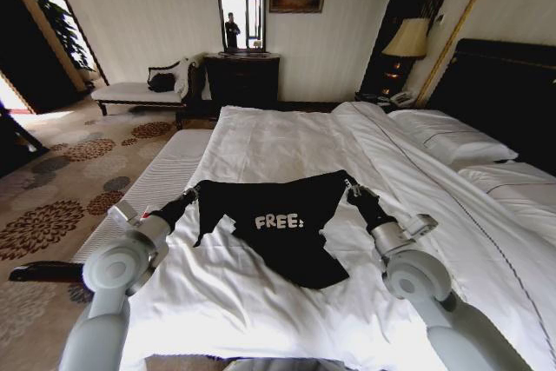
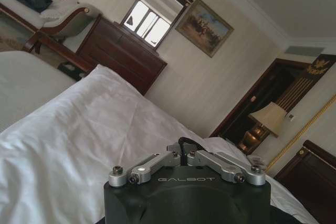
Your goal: Fold the clothes on the bed.
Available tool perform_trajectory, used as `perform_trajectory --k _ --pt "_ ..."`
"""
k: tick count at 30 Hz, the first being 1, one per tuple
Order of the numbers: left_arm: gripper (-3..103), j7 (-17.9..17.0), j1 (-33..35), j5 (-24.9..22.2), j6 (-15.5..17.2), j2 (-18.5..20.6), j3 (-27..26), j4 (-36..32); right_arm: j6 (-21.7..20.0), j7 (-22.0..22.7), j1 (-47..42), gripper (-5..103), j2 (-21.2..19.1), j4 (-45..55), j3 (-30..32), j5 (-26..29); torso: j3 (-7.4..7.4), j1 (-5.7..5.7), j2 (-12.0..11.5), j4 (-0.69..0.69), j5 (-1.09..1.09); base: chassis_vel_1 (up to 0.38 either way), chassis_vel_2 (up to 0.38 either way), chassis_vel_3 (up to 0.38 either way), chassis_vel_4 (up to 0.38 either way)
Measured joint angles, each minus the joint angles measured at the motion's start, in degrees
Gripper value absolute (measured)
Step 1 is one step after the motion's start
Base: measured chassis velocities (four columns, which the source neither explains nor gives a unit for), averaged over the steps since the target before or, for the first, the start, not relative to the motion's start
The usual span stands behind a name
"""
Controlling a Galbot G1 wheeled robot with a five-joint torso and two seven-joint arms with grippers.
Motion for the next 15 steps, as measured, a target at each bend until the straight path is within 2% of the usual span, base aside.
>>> perform_trajectory --k 1,5,11,13,14,15 --pt "1 1.1 0.0 0.6 -0.6 1.0 -0.7 -1.9 0.7 -1.7 -0.1 0 -0.8 2.1 1.7 1.8 0.0 0.0 0.0 0.0 0.0 0.0 0.0 0.0 0.0" --pt "1 2.7 -0.7 1.2 -1.7 2.7 -1.5 -5.7 1.1 -3.8 -0.2 0 -2.0 6.9 4.5 5.5 0.0 0.0 0.0 -0.02 -0.01 0.0 0.0 0.0 0.0" --pt "1 4.3 -1.0 -0.8 -4.3 6.3 -6.1 -9.1 3.5 -5.7 -1.6 0 -4.7 10.3 8.9 10.3 0.0 -0.01 0.0 -0.02 0.0 0.0 0.0 0.0 0.0" --pt "1 4.4 -0.6 -2.7 -5.6 8.1 -9.4 -9.1 4.6 -7.1 -2.2 0 -5.6 10.3 10.3 10.9 0.0 0.0 0.0 -0.01 -0.01 0.0 0.0 0.0 0.0" --pt "1 4.1 -0.5 -6.1 -6.3 9.6 -12.6 -9.2 4.9 -7.8 -2.3 0 -6.1 10.3 11.4 12.4 0.0 0.0 0.0 -0.01 -0.01 0.0 0.0 0.0 0.0" --pt "1 4.1 -0.5 -6.1 -6.3 9.6 -12.6 -9.2 4.9 -7.8 -2.3 0 -6.1 10.3 11.4 12.4 0.0 0.0 0.0 -0.01 -0.01 0.0 0.0 0.0 0.0"
